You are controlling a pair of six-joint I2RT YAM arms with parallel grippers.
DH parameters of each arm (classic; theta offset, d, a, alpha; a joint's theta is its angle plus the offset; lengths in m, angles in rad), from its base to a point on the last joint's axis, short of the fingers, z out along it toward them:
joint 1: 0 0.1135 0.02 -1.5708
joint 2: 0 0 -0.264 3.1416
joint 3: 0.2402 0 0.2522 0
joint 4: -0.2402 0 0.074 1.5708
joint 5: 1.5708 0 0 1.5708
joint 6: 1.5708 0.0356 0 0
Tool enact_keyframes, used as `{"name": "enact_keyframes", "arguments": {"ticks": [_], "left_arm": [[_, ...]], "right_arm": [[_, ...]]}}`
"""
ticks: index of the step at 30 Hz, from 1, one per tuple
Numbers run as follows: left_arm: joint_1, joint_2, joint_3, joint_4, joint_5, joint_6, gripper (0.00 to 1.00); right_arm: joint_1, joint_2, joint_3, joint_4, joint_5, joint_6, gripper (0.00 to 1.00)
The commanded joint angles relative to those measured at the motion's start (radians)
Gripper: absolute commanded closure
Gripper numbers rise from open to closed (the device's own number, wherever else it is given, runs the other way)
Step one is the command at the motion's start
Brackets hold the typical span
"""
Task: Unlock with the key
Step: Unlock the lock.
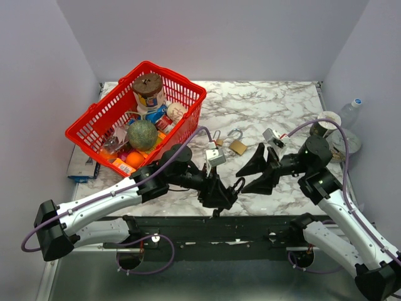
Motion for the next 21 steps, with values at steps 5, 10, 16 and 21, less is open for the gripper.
{"name": "enact_keyframes", "arguments": {"ticks": [5,10,16,21], "left_arm": [[0.031,-0.026,0.062,0.052,0.02,0.031,1.0],[0.031,-0.014,0.065,0.003,-0.034,0.051,1.0],[0.031,-0.008,0.065,-0.051,-0.284,0.088,1.0],[0.005,0.009,0.07,-0.088,-0.477,0.103,1.0]], "right_arm": [[0.022,0.002,-0.016,-0.08,-0.018,-0.043,0.53],[0.022,0.01,-0.009,-0.105,0.018,-0.044,0.76],[0.022,0.053,0.034,-0.282,0.207,-0.092,0.92],[0.021,0.085,0.033,-0.332,0.313,-0.067,0.92]]}}
